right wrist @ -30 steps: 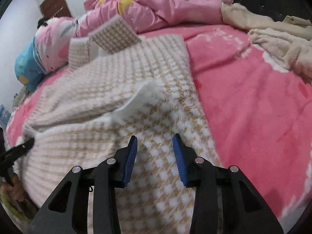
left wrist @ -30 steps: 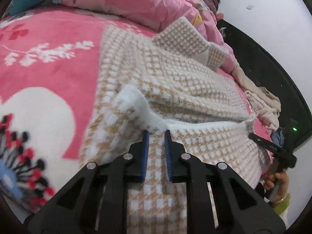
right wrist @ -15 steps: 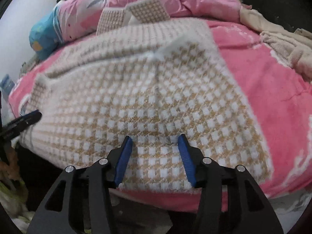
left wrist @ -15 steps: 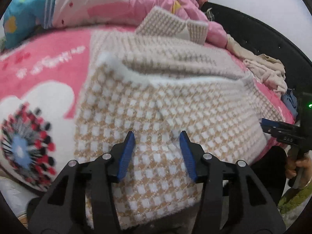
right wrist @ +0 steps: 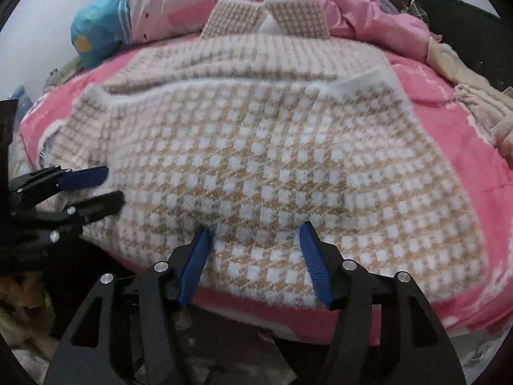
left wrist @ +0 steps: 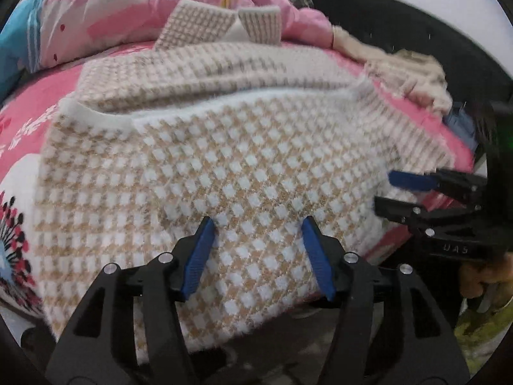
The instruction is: Fold large clothes
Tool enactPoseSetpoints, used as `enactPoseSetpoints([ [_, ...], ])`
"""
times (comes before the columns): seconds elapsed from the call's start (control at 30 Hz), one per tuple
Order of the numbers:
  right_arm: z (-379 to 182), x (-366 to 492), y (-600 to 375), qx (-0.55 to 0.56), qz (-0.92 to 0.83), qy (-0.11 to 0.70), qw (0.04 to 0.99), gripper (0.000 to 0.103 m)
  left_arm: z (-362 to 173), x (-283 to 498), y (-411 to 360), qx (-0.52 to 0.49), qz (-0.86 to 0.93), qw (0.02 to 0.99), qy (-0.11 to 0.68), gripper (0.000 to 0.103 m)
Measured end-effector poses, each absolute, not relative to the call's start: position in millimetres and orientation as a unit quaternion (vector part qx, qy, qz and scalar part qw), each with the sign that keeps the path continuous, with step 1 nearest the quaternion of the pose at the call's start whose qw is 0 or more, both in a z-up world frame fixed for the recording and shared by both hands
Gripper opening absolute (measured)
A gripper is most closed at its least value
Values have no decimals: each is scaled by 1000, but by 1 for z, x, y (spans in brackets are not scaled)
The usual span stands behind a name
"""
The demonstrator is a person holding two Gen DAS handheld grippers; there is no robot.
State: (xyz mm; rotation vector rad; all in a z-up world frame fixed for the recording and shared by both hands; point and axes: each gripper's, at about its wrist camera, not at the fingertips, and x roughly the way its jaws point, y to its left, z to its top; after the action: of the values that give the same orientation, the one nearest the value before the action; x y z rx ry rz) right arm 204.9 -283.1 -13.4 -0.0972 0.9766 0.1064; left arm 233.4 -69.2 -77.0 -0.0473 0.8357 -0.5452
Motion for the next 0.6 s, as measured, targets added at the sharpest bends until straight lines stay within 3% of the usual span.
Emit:
enactPoseSetpoints([
  [0.13,2,182,-265,-61,87,450,887,57,-62,209,-57,-13,-259,890,374,54],
  [0.23,-23,195,-241,-86,89,465,876,58,-77,212,-45,-41,-239,885,398,54],
  [0.3,-44,206,-233,-106,67,473,872,64,-84,223,-38,-70,-239,880,405,46],
  [0.6,-7,194,-211,-111,87,448,883,68,-66,221,-6,-76,-201,901,377,47],
])
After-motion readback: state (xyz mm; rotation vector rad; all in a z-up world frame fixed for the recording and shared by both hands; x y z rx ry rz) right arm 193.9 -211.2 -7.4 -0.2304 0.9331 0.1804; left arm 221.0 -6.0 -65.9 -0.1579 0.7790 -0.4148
